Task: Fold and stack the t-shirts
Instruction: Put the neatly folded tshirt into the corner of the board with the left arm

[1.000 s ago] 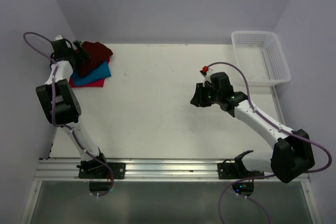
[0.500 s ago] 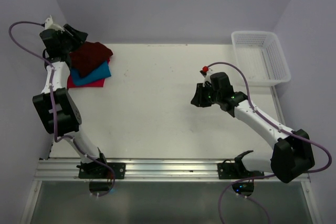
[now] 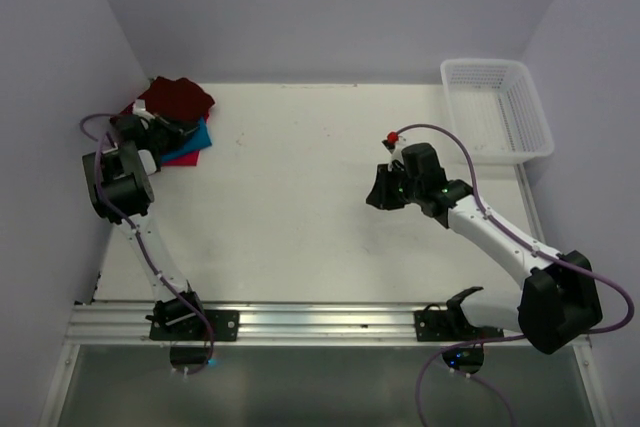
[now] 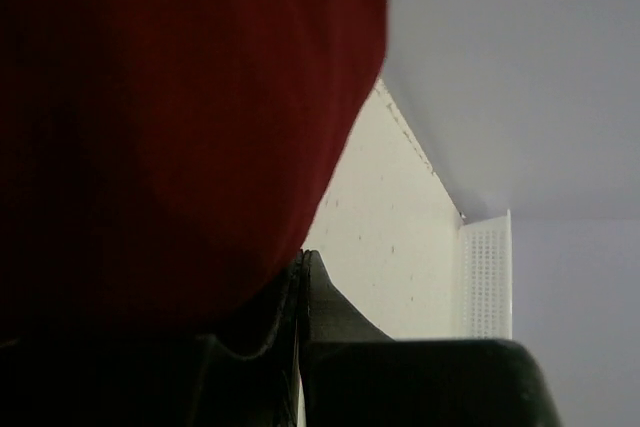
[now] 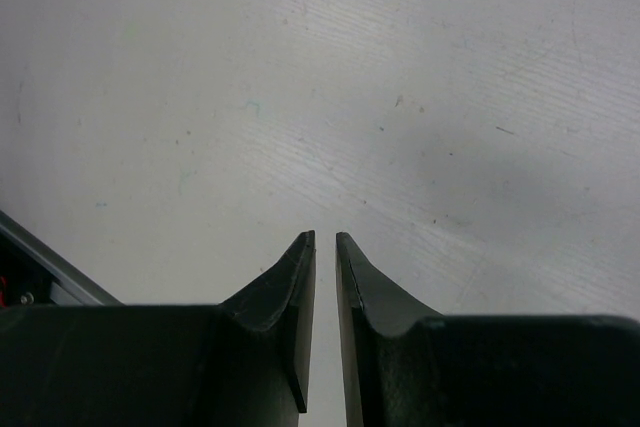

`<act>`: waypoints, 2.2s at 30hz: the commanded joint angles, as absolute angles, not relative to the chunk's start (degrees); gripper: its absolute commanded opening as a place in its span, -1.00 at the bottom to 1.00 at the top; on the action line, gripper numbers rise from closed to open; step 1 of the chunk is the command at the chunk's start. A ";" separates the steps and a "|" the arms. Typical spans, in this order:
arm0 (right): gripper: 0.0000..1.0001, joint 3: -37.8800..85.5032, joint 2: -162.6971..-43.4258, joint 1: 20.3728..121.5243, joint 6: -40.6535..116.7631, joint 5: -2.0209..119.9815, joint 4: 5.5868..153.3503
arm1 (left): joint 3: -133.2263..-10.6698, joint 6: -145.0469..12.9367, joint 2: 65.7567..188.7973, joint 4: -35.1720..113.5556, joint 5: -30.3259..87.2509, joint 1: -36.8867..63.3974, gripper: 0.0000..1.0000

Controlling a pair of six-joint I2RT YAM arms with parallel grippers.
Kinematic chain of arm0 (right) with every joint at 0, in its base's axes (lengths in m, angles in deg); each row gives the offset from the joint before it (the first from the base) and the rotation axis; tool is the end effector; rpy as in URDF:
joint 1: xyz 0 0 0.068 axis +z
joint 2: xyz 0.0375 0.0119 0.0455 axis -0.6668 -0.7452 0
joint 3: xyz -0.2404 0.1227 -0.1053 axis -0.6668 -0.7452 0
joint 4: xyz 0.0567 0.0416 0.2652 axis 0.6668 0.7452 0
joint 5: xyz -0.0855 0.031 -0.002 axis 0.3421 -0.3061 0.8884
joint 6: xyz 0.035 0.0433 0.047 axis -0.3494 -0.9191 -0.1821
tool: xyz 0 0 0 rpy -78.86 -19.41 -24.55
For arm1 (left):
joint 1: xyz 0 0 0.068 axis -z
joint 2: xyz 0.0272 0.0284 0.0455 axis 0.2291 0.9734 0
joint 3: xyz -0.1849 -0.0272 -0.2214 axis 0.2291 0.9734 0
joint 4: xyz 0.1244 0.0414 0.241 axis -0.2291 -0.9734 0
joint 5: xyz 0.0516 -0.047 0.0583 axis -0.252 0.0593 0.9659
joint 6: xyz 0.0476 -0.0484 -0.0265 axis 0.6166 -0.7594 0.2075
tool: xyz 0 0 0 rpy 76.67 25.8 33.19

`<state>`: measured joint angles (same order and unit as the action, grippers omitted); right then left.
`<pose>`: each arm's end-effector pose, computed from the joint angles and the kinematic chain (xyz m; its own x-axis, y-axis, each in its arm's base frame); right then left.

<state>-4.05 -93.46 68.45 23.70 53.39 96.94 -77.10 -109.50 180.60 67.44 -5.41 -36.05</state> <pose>0.2539 0.1427 0.2427 -0.7680 0.0083 -0.6404 -0.3340 0.8480 0.4115 0.4909 0.1622 0.1256 -0.4272 -0.8388 -0.3375 -0.1054 0.4169 -0.9028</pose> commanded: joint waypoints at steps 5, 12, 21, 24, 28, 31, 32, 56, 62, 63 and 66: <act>-0.64 -3.57 -91.50 68.72 23.77 51.68 96.36 | -58.96 -117.75 175.10 76.46 4.72 -36.71 -1.00; -0.64 -4.62 -90.89 68.72 23.78 51.50 95.66 | -58.05 -118.99 173.52 82.35 2.89 -36.54 -1.00; -0.64 -4.98 -90.80 68.72 23.33 51.59 94.87 | -61.12 -115.04 162.82 88.07 -3.44 -34.26 -1.00; -0.65 -4.28 -90.97 68.72 23.86 51.94 95.66 | -62.62 -111.96 157.27 87.18 -5.63 -31.27 -1.00; -0.65 -3.31 -90.89 68.63 24.13 52.21 96.19 | -61.75 -110.20 150.32 84.38 -4.60 -27.40 -1.00; -0.65 -2.78 -90.01 68.63 24.22 52.73 96.80 | -63.40 -106.70 146.01 75.27 -4.06 -24.33 -1.00; -0.65 -2.61 -89.75 68.72 24.13 53.08 97.06 | -64.54 -103.20 143.74 68.53 -3.80 -22.23 -1.00; 0.98 -1.46 -78.32 68.80 23.95 68.20 106.47 | -44.24 -72.42 109.35 32.09 16.14 16.54 1.00; 0.98 -0.06 -75.87 68.89 25.00 71.54 108.75 | -46.10 -70.13 109.71 27.86 25.55 23.22 1.00; 0.98 0.21 -75.42 68.89 25.27 71.98 109.19 | -46.18 -69.95 109.70 27.51 28.52 24.10 1.00; 0.98 1.17 -73.93 68.80 26.23 72.86 110.60 | -46.62 -69.07 109.44 26.72 30.39 26.48 1.00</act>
